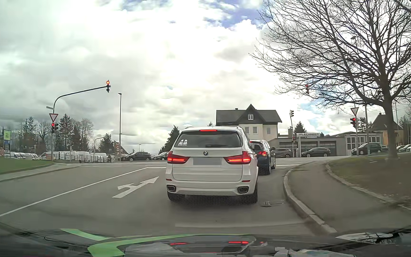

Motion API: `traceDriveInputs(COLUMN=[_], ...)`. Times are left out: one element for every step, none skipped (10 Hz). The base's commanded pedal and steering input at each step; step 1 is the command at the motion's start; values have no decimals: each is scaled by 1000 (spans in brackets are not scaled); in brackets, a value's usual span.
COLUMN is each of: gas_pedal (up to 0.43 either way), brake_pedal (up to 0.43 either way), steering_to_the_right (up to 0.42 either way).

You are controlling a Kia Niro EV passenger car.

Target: Follow the waypoints while adhering to traffic rules and regulations

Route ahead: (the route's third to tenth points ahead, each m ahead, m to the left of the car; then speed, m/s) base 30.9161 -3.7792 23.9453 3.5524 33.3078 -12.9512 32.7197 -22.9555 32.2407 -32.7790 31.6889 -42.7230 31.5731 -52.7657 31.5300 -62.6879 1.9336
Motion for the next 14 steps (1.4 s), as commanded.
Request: traceDriveInputs(gas_pedal=[0, 0, 0, 0, 0, 0, 0, 0, 0, 0, 0, 0, 0, 0], brake_pedal=[37, 140, 207, 226, 238, 232, 201, 189, 165, 177, 183, 207, 213, 226], steering_to_the_right=[10, 10, 11, 12, 12, 12, 12, 12, 14, 16, 16, 16, 16, 16])
